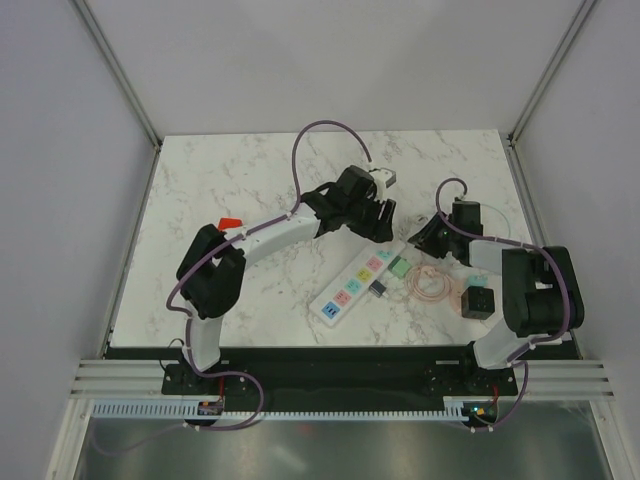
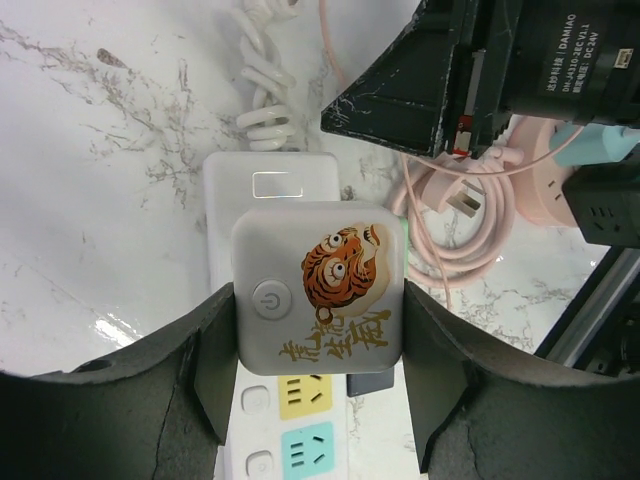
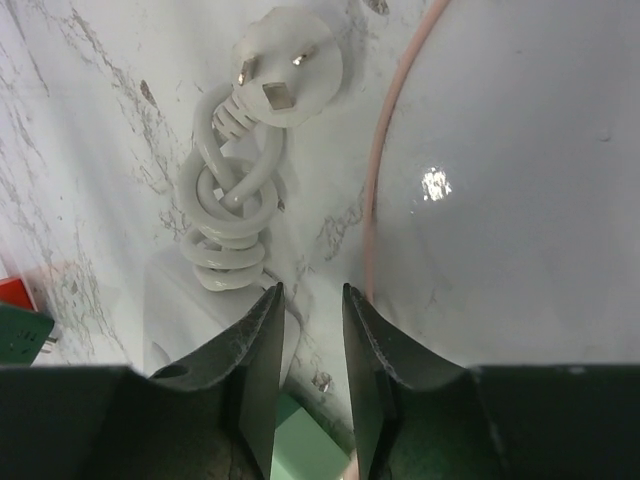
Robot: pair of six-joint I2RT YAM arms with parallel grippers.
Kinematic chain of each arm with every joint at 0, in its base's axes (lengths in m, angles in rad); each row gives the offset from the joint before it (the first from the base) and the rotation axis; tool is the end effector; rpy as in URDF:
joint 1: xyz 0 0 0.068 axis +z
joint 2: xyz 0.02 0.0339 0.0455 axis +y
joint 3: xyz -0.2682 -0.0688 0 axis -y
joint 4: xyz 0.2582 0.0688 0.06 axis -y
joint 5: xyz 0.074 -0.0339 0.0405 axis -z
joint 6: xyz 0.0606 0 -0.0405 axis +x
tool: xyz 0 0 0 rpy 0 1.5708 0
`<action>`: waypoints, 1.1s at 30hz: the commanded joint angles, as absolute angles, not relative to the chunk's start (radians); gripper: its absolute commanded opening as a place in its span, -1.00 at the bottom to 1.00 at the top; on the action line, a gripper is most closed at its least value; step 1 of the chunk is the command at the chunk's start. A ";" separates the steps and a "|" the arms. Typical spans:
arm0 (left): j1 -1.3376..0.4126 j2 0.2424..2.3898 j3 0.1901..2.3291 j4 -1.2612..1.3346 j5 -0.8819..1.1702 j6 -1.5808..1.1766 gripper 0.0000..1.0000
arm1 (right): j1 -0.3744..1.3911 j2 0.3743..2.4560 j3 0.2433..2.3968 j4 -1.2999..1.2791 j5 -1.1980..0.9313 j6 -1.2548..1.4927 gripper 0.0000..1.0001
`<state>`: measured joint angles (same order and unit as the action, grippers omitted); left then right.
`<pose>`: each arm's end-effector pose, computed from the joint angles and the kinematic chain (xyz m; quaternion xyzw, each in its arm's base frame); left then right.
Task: Pull the plug off the socket
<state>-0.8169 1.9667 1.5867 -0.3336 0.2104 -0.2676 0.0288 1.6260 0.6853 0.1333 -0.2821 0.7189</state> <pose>0.3236 -0.3631 0.2337 0.2873 0.8588 -0.2951 0.3047 0.3262 0.0263 0.1125 0.2615 0.8824 0.2561 0.2957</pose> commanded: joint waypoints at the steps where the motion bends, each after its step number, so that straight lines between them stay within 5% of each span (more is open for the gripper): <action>1: -0.831 1.907 1.623 -0.273 0.189 -0.259 -0.95 | 0.026 1.577 0.679 0.040 -0.230 0.677 -0.22; 23: -0.565 1.778 1.585 -0.934 -0.069 -0.147 -0.95 | 0.123 1.463 0.801 -0.173 -0.305 0.502 -0.01; 33: -0.495 1.844 1.546 -0.972 -0.101 -0.111 -0.96 | 0.155 1.419 0.799 -0.215 -0.291 0.486 0.04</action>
